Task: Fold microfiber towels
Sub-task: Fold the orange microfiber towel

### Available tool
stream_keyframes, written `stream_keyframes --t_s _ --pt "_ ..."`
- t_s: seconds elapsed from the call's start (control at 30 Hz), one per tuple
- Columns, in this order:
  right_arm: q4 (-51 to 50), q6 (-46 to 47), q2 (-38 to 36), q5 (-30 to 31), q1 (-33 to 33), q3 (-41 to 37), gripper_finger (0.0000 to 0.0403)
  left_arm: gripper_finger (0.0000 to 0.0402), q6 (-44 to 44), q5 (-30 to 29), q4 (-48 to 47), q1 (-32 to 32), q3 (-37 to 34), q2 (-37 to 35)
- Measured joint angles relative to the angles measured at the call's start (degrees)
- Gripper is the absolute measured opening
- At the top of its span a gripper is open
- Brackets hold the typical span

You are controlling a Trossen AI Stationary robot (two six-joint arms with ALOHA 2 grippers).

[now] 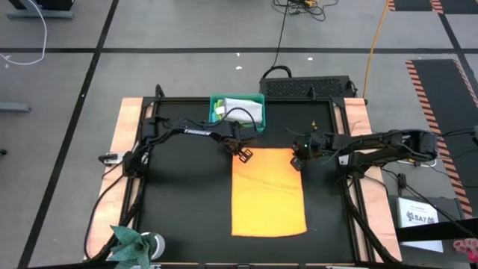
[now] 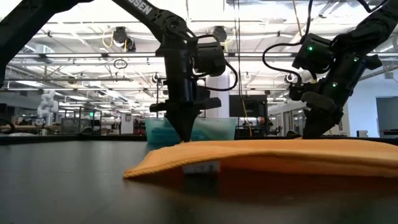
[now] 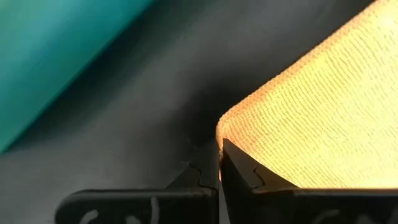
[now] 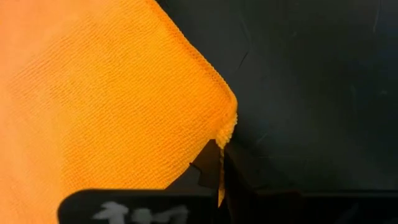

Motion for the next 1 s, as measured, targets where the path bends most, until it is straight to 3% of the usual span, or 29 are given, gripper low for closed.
stream_keyframes --t_s 0.53,0.8,1.0 --pt "-1.87 0.56 -9.04 1.09 1.24 -0.05 0.0001 0.0002 -0.48 -1.38 0.26 -0.92 0.02 -3.98" --pt "-13.31 1.5 -14.21 1.62 4.67 1.99 0.0 0.0001 -1.54 -2.55 -1.23 -4.03 0.02 -4.92" --pt "-16.11 2.74 -15.73 1.72 9.18 5.7 0.0 0.0001 -2.79 -3.34 -5.32 -6.4 0.02 -6.03"
